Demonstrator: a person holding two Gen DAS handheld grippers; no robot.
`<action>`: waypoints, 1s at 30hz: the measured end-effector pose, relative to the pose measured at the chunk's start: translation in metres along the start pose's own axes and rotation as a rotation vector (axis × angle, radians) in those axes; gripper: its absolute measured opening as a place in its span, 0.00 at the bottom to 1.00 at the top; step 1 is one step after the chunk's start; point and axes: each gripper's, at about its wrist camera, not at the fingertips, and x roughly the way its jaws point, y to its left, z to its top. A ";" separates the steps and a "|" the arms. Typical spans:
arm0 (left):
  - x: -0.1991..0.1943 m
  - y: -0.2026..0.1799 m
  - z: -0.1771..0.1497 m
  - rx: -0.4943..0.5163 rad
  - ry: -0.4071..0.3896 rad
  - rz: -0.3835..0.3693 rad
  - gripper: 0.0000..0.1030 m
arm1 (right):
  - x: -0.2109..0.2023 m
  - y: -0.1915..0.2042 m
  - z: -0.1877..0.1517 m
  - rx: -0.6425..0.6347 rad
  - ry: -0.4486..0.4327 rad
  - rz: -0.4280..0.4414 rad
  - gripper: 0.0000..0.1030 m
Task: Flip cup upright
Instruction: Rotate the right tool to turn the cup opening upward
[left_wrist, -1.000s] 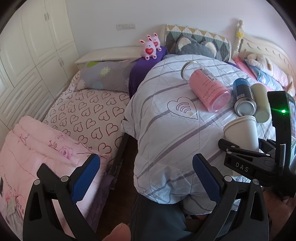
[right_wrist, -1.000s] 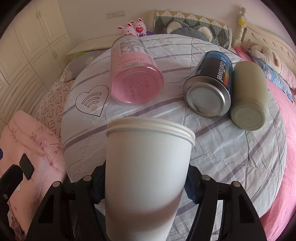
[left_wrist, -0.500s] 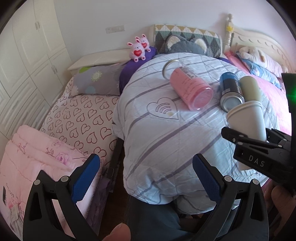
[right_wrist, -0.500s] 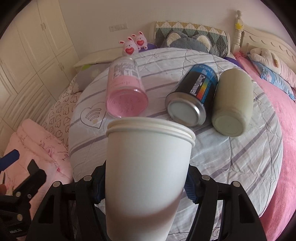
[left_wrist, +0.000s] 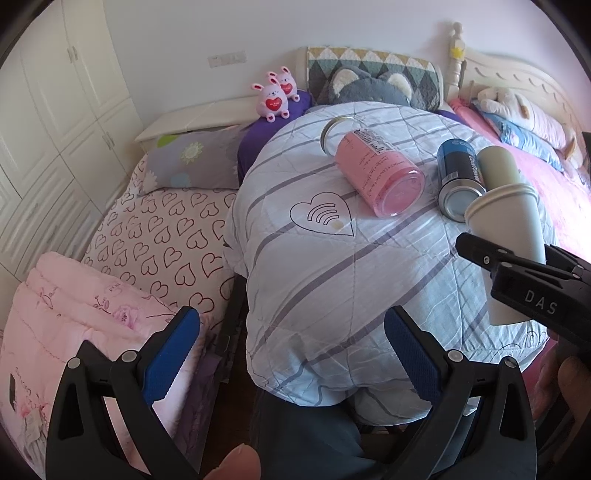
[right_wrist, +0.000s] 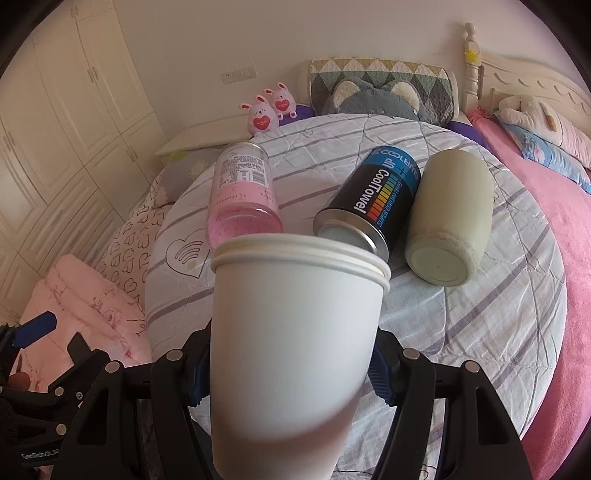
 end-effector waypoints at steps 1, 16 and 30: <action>0.000 0.000 0.000 0.000 0.000 0.000 0.98 | 0.000 0.000 0.001 -0.001 -0.005 0.004 0.65; 0.000 0.000 -0.002 0.004 -0.001 -0.001 0.98 | -0.010 -0.002 0.001 -0.012 -0.073 0.039 0.64; -0.002 -0.005 -0.004 0.011 -0.003 -0.001 0.98 | 0.009 0.006 -0.012 -0.104 -0.050 -0.066 0.64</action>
